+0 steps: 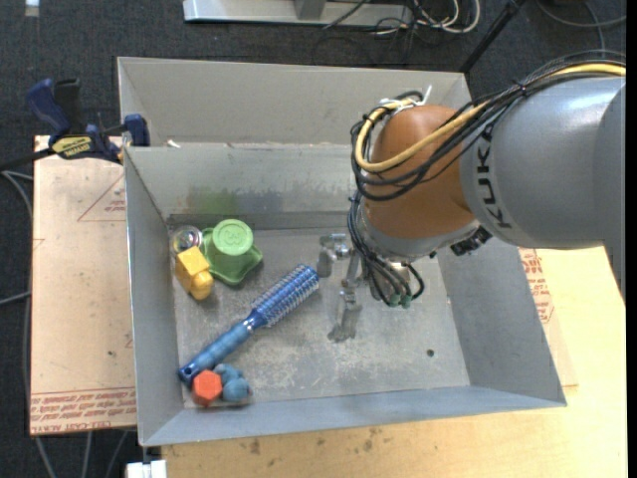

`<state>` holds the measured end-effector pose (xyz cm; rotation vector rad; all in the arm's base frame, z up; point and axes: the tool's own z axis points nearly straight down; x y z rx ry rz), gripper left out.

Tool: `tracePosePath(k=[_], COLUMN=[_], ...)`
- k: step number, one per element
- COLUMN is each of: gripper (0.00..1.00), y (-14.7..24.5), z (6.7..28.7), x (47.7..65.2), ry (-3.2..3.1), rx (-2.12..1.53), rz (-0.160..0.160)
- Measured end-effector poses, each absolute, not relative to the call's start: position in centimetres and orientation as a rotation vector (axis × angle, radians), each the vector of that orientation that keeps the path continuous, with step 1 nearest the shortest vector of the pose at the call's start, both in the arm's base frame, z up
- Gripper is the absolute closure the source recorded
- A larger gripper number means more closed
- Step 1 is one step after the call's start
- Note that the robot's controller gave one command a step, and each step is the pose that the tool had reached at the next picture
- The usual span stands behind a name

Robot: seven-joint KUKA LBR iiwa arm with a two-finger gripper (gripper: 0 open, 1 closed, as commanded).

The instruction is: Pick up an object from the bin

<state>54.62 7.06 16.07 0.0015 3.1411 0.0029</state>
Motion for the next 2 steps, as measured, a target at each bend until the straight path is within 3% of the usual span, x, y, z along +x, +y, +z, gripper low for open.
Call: tracePosePath(k=[1,2], gripper=[0.00,1.00], y=[14.02,13.78], z=[7.44,7.85], x=[53.94,54.09], ry=[3.113,3.112], rx=[0.229,0.231], rz=[0.006,0.005])
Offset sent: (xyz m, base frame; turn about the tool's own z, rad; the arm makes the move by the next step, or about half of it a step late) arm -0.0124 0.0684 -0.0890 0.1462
